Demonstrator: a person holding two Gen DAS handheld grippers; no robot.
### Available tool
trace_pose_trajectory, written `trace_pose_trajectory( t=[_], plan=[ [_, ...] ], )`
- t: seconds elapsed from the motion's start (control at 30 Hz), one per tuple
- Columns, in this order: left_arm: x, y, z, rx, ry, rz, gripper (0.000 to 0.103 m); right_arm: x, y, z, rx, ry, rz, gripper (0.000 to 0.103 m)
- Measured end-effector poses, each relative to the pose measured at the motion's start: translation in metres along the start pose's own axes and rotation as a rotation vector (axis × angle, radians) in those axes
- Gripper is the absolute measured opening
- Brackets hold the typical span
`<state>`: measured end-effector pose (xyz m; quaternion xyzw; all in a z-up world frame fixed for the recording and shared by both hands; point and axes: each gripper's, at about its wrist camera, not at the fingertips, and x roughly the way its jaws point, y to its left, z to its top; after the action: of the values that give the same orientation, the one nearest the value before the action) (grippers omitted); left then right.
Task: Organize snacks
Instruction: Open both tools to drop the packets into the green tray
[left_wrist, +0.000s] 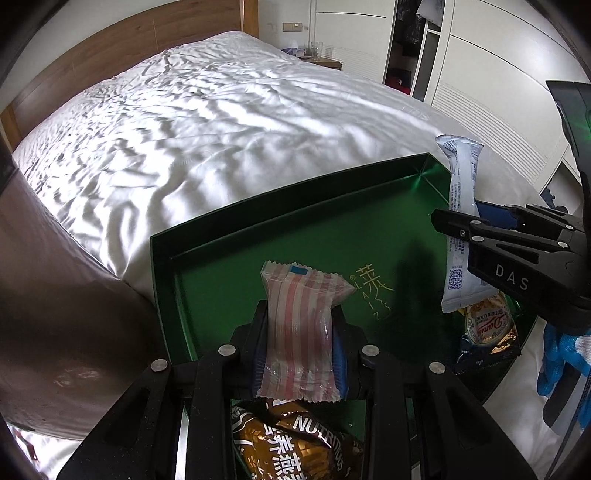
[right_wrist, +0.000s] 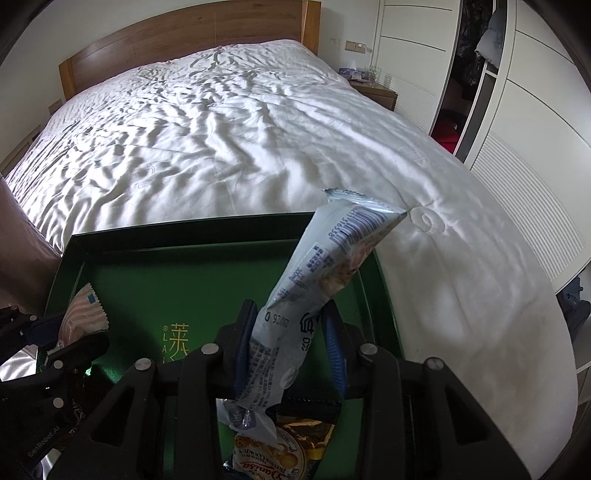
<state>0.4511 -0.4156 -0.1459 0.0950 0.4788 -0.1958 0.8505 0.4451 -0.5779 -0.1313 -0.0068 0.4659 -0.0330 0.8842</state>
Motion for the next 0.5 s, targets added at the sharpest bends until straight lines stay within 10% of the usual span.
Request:
trace_pose_trajectory(
  t=[0.5],
  plan=[
    [0.018,0.001,-0.002,-0.004,0.032,-0.002,0.026,0.022,0.001,-0.013,0.007,0.027,0.007,0.060]
  ],
)
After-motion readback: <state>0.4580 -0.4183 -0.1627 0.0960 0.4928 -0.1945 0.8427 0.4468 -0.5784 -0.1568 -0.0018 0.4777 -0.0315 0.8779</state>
